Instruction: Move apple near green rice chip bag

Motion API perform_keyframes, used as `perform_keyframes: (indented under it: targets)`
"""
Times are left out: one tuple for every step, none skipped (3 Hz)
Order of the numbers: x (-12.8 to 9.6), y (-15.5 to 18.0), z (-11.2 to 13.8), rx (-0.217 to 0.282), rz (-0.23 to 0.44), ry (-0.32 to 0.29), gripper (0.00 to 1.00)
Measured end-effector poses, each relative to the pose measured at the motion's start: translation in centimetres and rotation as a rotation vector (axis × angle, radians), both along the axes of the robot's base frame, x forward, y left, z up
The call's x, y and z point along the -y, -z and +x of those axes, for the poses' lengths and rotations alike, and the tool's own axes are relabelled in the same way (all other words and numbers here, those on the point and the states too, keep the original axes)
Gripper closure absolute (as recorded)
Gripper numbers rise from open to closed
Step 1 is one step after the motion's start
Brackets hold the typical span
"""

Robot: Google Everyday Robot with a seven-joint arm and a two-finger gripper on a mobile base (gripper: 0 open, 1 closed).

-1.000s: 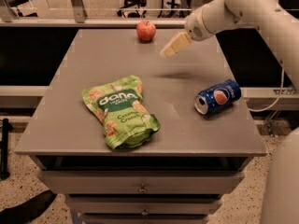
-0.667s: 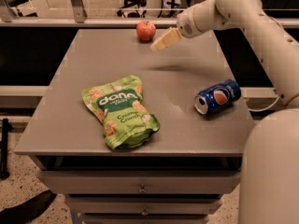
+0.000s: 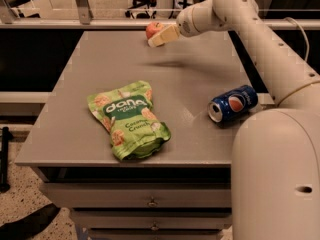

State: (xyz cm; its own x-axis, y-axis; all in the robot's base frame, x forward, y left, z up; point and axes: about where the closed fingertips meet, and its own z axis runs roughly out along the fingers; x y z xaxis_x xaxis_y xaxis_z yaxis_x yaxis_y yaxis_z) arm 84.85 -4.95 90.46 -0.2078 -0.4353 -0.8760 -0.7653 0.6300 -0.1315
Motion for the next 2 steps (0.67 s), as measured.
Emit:
perform_keyframes:
  targets:
    - [-0.7,1.1,1.2,-0.024,0.012,0.068,0.0]
    - [-1.1,2.5,1.8,-0.048,0.023,0.146,0.0]
